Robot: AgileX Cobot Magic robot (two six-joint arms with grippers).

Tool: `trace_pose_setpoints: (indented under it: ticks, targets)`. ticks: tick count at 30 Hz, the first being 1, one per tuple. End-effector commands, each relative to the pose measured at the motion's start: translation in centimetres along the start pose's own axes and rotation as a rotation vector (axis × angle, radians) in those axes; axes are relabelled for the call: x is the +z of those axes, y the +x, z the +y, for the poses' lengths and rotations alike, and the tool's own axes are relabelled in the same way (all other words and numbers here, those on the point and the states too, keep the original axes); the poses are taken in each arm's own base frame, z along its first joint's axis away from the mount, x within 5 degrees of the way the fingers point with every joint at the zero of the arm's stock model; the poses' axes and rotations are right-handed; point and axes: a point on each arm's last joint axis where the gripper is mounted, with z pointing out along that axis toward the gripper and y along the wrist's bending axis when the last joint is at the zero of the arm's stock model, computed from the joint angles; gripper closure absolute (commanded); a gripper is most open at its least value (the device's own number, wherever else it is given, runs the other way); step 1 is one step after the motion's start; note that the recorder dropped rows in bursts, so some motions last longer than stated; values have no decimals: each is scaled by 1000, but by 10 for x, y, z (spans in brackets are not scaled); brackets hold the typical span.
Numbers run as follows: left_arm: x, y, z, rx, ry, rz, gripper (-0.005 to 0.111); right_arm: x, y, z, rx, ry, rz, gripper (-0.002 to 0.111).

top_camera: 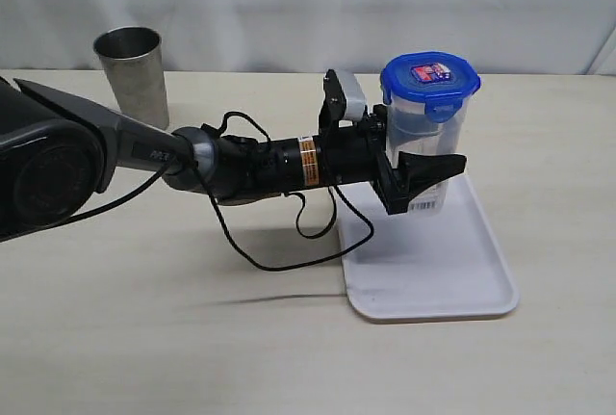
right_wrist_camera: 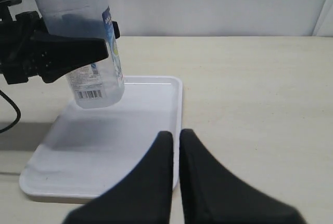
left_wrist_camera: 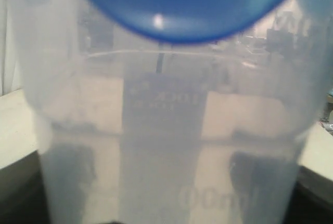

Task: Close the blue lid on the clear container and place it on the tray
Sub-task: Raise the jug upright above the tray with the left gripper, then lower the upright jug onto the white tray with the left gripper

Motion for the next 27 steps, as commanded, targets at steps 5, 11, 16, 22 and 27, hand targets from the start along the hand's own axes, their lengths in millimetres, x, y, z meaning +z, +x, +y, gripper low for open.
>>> trace_pose_setpoints:
  ticks: [5, 11, 16, 22, 27]
  targets:
    - [0, 16, -4, -5, 43, 14, 107, 0, 1, 0, 6, 7, -2, 104]
    - [0, 19, -4, -9, 42, 14, 107, 0, 1, 0, 6, 7, -2, 104]
    - [-1, 28, -6, 25, 65, 112, 107, 0, 1, 0, 6, 7, -2, 104]
    - [-1, 29, -9, 102, 102, 124, 107, 0, 1, 0, 6, 7, -2, 104]
    - [-2, 33, -13, 93, 141, 84, 107, 0, 1, 0, 6, 7, -2, 104]
